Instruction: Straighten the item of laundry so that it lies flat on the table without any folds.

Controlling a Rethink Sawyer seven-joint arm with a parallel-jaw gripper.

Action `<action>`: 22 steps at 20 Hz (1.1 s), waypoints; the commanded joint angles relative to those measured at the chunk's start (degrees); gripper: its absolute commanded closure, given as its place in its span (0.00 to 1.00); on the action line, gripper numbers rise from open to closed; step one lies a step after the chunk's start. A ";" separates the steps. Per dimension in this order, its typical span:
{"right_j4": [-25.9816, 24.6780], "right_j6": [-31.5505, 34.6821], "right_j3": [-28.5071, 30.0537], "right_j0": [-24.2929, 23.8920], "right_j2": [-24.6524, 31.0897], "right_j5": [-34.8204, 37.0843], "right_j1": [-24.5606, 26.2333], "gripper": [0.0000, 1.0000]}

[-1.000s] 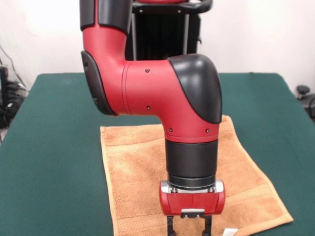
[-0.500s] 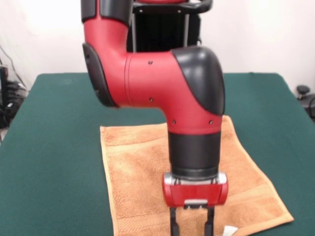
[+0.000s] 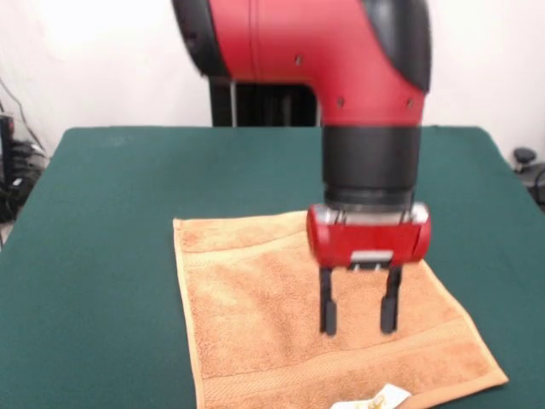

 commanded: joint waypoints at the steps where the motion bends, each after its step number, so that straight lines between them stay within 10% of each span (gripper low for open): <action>1: 3.42 13.79 10.84 3.53 -1.94 8.59 -7.04 0.00; 22: 6.25 14.29 13.45 7.63 -7.37 6.73 -9.81 0.00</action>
